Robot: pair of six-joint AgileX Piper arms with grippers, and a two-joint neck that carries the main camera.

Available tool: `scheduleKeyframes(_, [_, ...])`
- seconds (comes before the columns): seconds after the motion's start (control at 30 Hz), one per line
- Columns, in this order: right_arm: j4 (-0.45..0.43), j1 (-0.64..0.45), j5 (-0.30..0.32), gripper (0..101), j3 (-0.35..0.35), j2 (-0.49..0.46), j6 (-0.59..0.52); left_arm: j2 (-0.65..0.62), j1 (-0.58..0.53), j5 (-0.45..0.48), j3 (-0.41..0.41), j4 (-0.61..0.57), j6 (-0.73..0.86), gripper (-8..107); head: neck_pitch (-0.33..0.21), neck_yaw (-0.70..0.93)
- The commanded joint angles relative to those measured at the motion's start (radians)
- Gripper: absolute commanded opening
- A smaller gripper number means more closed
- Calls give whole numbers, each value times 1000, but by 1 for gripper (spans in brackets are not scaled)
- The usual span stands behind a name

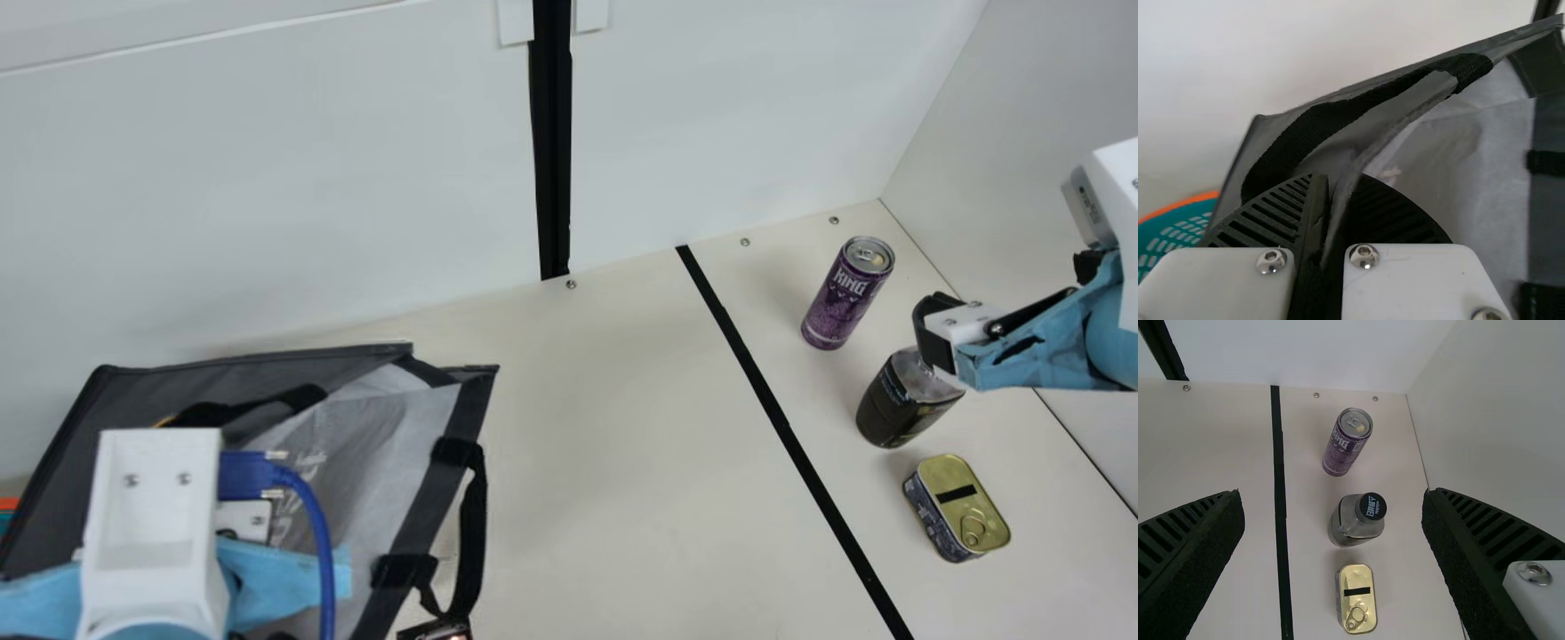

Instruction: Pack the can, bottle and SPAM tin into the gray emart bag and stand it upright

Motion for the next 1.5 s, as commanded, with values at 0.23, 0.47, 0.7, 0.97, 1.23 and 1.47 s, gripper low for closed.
scheduleKeyframes(0.23, [0, 0, 0, 95, 0, 0, 0, 16, -51, 0, -42, -165, -20, -8, -23, -1])
scheduleKeyframes(0.47, [0, 0, 0, 95, 0, 0, 0, 19, -42, -33, -74, -317, -5, -8, -23, -1])
scheduleKeyframes(0.7, [0, 0, 0, 95, 0, 0, 0, 12, 36, -151, -31, -487, 55, -8, -23, -1])
scheduleKeyframes(0.97, [0, 0, 0, 95, 0, 0, 0, 7, 115, -263, 24, -672, 152, -8, -23, -1])
scheduleKeyframes(1.23, [0, 0, 0, 95, 0, 0, 0, -2, 189, -358, 73, -878, 291, -8, -23, -1])
scheduleKeyframes(1.47, [0, 0, 0, 95, 0, 0, 0, -5, 251, -407, 108, -1043, 438, -8, -23, -1])
